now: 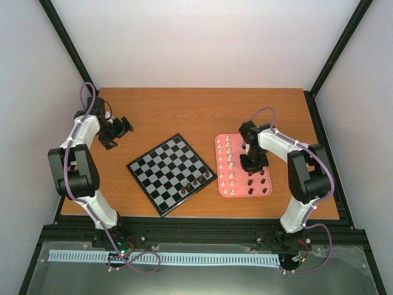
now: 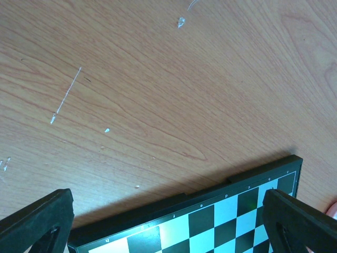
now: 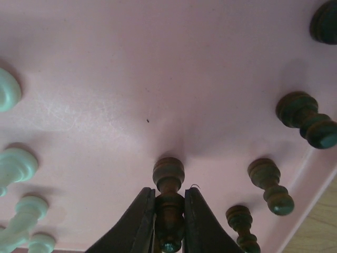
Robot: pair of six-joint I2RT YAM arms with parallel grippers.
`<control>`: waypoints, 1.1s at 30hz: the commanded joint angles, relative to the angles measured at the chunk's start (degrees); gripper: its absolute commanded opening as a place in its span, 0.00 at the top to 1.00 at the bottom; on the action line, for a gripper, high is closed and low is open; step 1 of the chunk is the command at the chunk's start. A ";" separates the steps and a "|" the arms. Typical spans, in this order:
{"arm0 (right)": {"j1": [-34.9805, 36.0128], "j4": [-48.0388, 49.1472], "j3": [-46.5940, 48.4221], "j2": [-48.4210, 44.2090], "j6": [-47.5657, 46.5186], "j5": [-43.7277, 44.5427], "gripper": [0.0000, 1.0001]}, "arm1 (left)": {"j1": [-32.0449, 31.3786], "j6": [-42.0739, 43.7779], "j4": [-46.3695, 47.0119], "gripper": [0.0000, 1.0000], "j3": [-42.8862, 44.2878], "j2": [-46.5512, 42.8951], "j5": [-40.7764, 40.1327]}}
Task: Set up the chess pieces on the board
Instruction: Pick up the chess piece from the storage box, then place the chess piece on the chessboard.
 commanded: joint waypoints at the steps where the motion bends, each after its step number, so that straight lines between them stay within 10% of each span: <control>1: -0.24 -2.96 4.41 -2.97 0.48 1.21 0.95 | -0.21 1.11 0.09 0.00 1.59 0.29 0.43; 19: 35.48 -18.70 50.03 18.30 4.28 -2.31 0.96 | -0.17 1.12 0.42 0.00 0.58 -1.47 -0.50; 33: 46.33 -19.70 51.26 25.88 3.18 -8.06 0.95 | -0.14 0.74 1.13 0.00 0.81 -1.76 -0.43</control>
